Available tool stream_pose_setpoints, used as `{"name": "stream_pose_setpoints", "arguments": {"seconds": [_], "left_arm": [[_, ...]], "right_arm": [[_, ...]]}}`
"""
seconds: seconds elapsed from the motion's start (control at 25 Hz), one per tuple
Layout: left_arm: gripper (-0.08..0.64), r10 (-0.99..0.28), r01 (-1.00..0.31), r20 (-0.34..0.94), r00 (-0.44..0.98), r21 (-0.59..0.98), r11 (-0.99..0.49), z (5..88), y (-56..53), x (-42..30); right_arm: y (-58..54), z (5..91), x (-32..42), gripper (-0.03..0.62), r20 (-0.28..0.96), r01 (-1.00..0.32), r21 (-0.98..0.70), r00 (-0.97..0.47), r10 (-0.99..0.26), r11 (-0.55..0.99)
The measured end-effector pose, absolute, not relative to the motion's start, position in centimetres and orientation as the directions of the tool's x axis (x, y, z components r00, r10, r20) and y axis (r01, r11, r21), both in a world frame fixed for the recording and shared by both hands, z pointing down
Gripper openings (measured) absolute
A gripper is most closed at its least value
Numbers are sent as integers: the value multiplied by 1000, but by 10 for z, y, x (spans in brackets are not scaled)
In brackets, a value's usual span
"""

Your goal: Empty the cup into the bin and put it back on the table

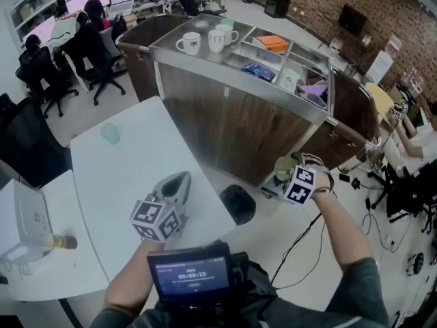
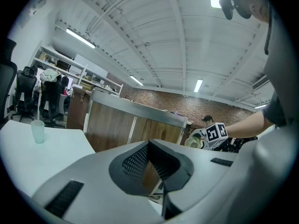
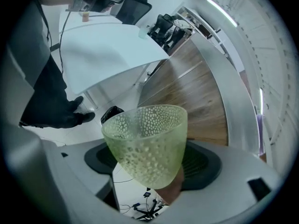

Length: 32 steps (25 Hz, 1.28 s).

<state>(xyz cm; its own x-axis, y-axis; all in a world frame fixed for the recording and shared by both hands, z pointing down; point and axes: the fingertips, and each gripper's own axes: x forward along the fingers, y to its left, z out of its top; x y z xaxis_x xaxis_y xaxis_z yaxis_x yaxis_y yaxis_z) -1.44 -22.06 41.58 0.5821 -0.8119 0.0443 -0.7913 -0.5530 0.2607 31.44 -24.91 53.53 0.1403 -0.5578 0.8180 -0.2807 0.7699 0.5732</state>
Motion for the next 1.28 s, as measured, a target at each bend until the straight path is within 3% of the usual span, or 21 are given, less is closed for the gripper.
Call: {"name": "stream_pose_setpoints", "arguments": {"seconds": [0.52,1.28], "left_arm": [[2,-809,-787,46,586,268,-555,418,-221,-14],[1,-813,-793,58,579,273,-545,422,-216,-18]], "right_arm": [[-249,554,323,391,794,-37,575,265,-547,817],[-247,548,317,391,766,136,526,352,-537,839]]}}
